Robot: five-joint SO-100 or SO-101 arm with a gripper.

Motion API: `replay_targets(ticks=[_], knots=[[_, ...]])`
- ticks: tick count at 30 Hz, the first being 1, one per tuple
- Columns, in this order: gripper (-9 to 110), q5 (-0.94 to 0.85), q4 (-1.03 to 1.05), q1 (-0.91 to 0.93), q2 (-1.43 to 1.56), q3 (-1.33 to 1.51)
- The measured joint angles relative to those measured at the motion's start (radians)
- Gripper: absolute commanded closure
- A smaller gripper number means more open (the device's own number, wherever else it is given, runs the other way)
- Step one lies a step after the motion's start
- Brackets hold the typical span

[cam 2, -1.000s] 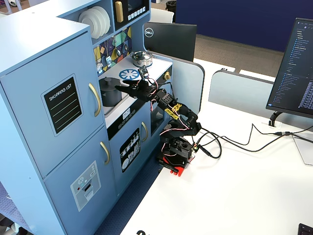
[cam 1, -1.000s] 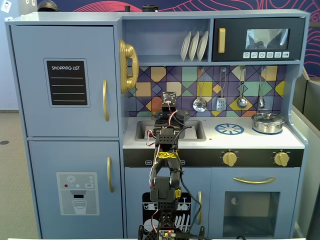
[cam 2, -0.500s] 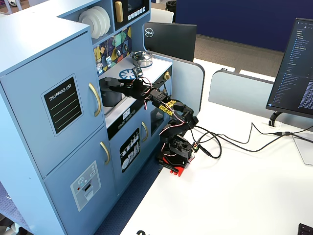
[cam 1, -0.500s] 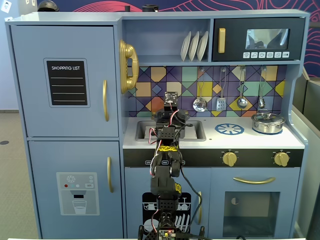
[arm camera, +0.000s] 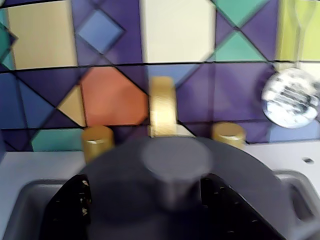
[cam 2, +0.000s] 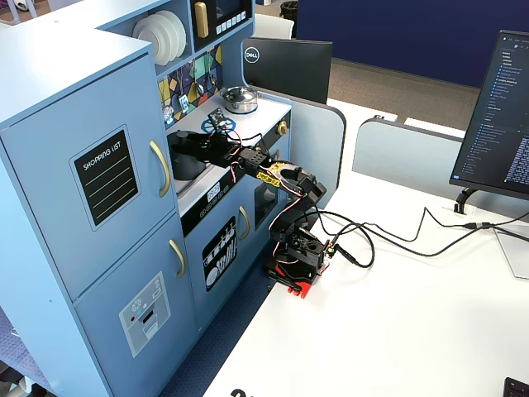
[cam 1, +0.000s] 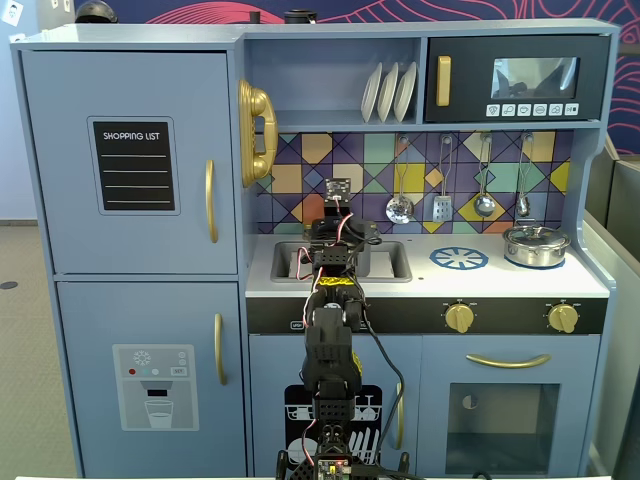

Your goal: Take off the lid from the gray recipient and place it on the counter

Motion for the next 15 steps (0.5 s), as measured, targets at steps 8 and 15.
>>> replay_targets(ticks=[8,15], knots=[[88,0.000,-0.052,-0.002,-0.081,-0.040],[102,-0.006,-0.078,-0.011,-0.083,-0.041]])
